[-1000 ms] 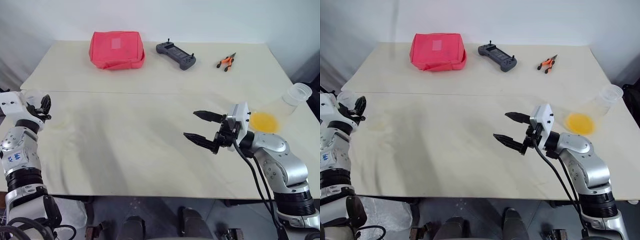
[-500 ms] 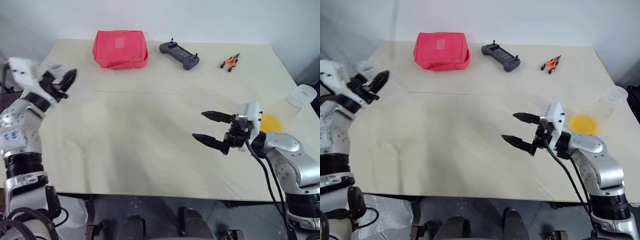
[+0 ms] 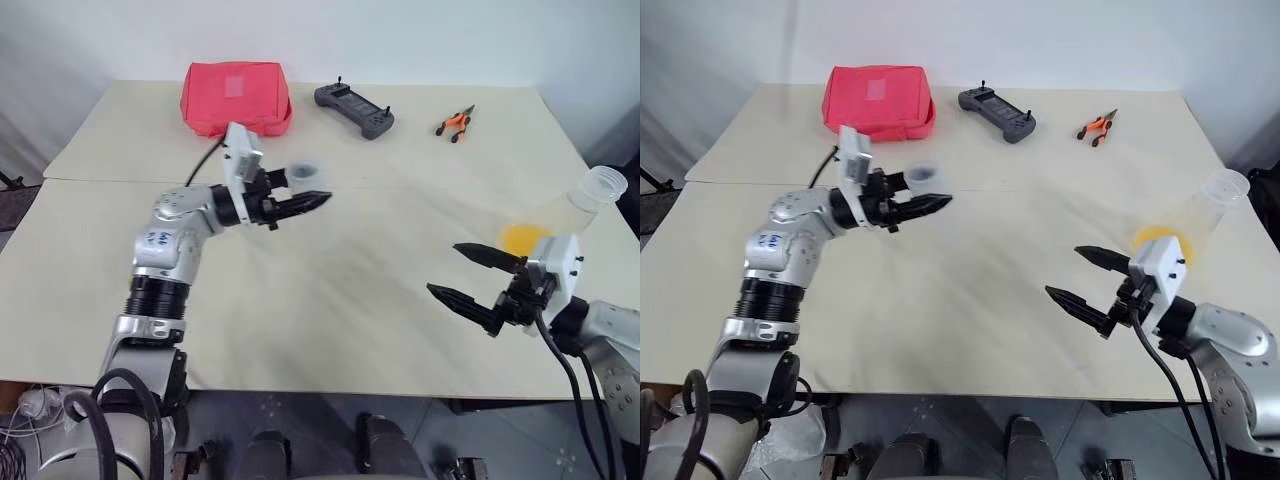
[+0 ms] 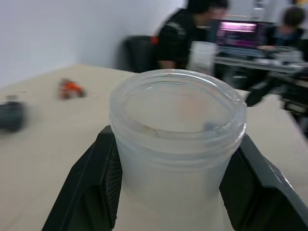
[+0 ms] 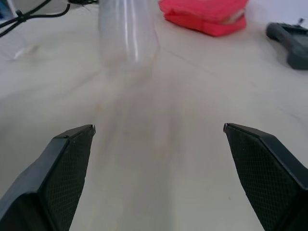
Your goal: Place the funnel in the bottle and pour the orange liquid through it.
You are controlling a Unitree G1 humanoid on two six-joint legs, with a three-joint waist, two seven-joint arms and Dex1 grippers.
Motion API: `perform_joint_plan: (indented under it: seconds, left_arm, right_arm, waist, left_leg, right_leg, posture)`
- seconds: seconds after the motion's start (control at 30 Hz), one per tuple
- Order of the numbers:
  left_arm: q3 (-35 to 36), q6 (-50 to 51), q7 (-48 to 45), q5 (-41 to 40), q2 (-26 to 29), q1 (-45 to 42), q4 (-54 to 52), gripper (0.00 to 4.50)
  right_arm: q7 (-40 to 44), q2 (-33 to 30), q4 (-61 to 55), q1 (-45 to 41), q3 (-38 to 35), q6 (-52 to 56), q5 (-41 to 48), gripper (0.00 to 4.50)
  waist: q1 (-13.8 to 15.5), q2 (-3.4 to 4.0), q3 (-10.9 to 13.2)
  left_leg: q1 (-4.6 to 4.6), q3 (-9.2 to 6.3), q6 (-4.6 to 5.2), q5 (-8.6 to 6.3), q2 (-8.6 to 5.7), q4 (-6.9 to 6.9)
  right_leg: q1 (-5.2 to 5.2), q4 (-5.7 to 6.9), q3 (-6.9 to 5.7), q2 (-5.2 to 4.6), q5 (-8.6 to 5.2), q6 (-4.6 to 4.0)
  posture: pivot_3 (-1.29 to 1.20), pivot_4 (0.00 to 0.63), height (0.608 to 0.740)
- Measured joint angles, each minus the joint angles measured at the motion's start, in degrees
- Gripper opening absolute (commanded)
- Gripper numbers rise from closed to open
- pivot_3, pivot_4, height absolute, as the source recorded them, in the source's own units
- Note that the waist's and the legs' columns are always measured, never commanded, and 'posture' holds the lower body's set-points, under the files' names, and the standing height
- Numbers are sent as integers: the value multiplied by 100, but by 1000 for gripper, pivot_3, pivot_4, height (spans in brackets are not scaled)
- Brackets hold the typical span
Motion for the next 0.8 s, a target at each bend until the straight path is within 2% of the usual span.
perform_joint_plan:
  seconds: [0.2, 0.43, 0.67, 0.8]
  left_arm:
    - [-594, -447, -376, 456, -507, -40, 400, 2319]
    - [-719, -856, -604, 693, -979, -57, 1040, 2319]
    - [-779, -1096, -797, 875, -1083, -57, 1374, 4484]
    - [-791, -1093, -921, 927, -1060, -57, 1373, 4484]
  right_arm:
    - [-247, 0, -349, 284, -174, 37, 84, 4500]
    - [-492, 6, -544, 452, -189, 50, 87, 4500]
    - [-658, 23, -728, 619, -192, 70, 143, 4500]
    - [-681, 21, -728, 621, -208, 88, 153, 4500]
  waist:
    - [15, -1, 1]
    - [41, -3, 2]
    - [121, -3, 2]
    - [137, -3, 2]
  left_leg:
    - [-6, 0, 4, -2, 0, 29]
    - [-13, -3, 12, -7, -1, 53]
    - [-19, -3, 17, -9, -2, 63]
    - [-21, -3, 17, -10, -2, 64]
  right_leg:
    - [1, 10, 1, 1, 2, 3]
    - [1, 20, 1, 1, 3, 5]
    - [1, 19, 1, 1, 5, 9]
    - [1, 18, 1, 1, 5, 9]
  posture:
    - [0, 150, 740]
    - [0, 150, 740]
    - [0, 150, 740]
    - [0, 150, 740]
